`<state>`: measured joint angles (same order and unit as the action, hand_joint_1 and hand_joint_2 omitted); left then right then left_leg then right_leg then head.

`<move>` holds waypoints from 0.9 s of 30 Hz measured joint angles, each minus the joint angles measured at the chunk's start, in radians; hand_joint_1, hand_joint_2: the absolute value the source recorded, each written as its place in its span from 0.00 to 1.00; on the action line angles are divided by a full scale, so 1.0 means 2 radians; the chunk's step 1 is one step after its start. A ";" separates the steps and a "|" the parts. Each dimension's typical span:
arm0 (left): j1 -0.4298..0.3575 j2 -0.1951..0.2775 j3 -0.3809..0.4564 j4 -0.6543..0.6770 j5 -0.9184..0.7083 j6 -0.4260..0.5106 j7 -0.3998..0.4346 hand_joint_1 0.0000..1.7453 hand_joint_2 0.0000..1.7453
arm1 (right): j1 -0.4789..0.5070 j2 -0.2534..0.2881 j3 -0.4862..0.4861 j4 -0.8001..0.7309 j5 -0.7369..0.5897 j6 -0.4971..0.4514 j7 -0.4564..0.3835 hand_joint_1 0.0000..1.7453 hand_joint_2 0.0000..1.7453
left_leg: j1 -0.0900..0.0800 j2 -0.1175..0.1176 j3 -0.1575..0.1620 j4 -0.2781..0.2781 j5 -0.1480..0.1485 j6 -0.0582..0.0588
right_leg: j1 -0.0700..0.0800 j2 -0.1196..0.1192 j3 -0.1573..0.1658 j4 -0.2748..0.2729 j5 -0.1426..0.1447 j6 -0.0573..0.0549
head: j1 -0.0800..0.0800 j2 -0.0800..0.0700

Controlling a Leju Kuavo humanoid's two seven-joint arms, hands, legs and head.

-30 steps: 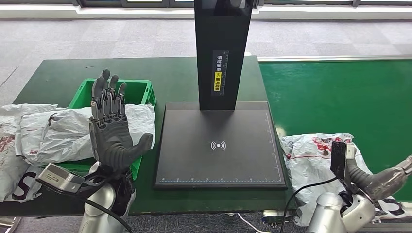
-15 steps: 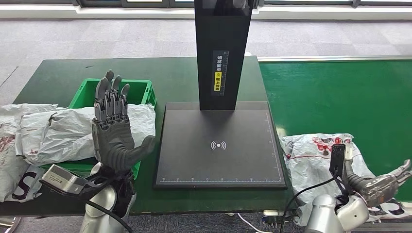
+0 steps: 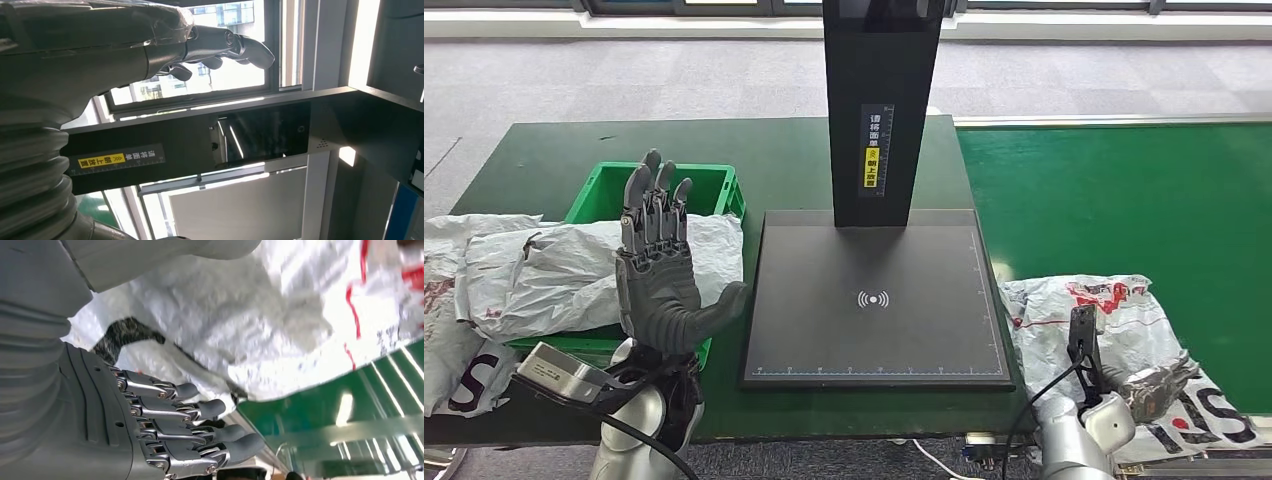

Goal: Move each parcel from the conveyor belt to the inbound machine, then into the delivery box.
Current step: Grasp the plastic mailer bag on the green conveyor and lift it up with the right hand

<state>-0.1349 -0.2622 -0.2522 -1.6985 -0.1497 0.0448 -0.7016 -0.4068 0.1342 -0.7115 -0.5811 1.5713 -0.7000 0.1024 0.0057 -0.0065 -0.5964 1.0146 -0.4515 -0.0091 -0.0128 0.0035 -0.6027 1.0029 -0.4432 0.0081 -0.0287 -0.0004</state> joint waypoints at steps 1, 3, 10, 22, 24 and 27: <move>0.000 0.000 0.000 0.000 0.000 0.001 0.000 0.00 1.00 | -0.001 -0.002 0.003 0.009 0.000 0.000 0.002 0.00 1.00 | 0.000 0.000 0.000 0.000 0.000 0.000 | 0.000 0.000 0.000 0.000 0.000 0.000 | 0.000 0.000; 0.002 0.001 0.000 0.000 -0.001 0.002 0.000 0.00 1.00 | -0.005 -0.007 0.008 0.025 0.000 0.000 0.006 0.00 1.00 | 0.000 0.000 0.000 0.000 0.000 0.000 | 0.000 0.000 0.000 0.000 0.000 0.000 | 0.000 0.000; 0.006 0.005 -0.005 -0.003 -0.005 0.012 0.000 0.00 1.00 | -0.017 -0.020 0.027 0.078 0.000 0.024 0.030 0.00 1.00 | 0.000 0.000 0.000 0.000 0.000 0.000 | 0.000 0.000 0.000 0.000 0.000 0.000 | 0.000 0.000; 0.006 0.013 -0.016 -0.004 0.000 0.017 0.000 0.00 1.00 | -0.026 -0.032 0.056 0.115 0.000 0.087 0.063 0.58 1.00 | 0.000 0.000 0.000 0.000 0.000 0.000 | 0.000 0.000 0.000 0.000 0.000 0.000 | 0.000 0.000; 0.006 0.014 -0.017 -0.004 0.000 0.018 0.000 0.00 1.00 | -0.027 -0.033 0.060 0.117 0.000 0.109 0.068 1.00 1.00 | 0.000 0.000 0.000 0.000 0.000 0.000 | 0.000 0.000 0.000 0.000 0.000 0.000 | 0.000 0.000; 0.006 0.015 -0.019 -0.004 0.000 0.022 0.000 0.00 1.00 | -0.027 -0.034 0.065 0.119 0.002 0.131 0.073 1.00 1.00 | 0.000 0.000 0.000 0.000 0.000 0.000 | 0.000 0.000 0.000 0.000 0.000 0.000 | 0.000 0.000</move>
<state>-0.1233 -0.2314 -0.2898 -1.7063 -0.1492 0.0895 -0.7016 -0.4613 0.0665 -0.5813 -0.3428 1.5754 -0.4387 0.2475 0.0059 -0.0062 -0.5958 1.0147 -0.4516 -0.0091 -0.0125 0.0037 -0.6022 1.0025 -0.4432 0.0081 -0.0289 -0.0004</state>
